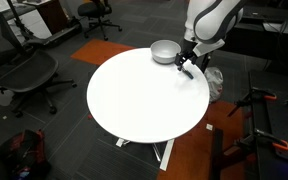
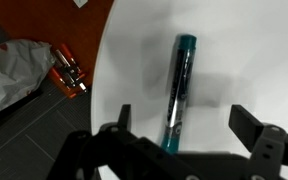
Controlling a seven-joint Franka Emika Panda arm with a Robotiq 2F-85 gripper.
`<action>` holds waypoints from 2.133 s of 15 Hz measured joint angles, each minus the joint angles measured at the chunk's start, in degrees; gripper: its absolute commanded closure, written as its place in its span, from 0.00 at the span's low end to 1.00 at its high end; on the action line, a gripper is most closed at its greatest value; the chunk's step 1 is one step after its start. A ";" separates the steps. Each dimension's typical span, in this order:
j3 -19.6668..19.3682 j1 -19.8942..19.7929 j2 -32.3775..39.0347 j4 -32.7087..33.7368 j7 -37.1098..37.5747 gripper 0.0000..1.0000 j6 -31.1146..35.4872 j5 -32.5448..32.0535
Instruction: Put the marker in the bowl
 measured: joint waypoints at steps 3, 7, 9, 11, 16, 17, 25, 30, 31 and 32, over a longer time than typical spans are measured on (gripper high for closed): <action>0.00 0.00 1.11 0.83 0.00 0.25 0.00 0.05; 0.00 0.00 2.23 1.57 -0.01 0.51 0.00 0.06; 0.00 0.00 2.67 1.96 -0.01 0.66 0.00 0.06; 0.00 0.00 2.96 2.25 -0.01 0.81 0.00 0.06; 0.05 0.00 3.18 2.63 -0.01 0.95 0.00 0.06; 0.05 0.00 3.18 2.63 -0.01 0.95 0.00 0.06; -0.60 1.42 0.48 0.79 -0.03 0.95 0.00 -0.24; -3.75 5.18 -6.24 -4.23 0.14 0.95 -0.03 -3.26; -4.73 6.08 -7.67 -5.16 0.24 0.95 -0.03 -4.59; -5.79 6.98 -9.16 -6.02 0.65 0.95 -0.02 -6.31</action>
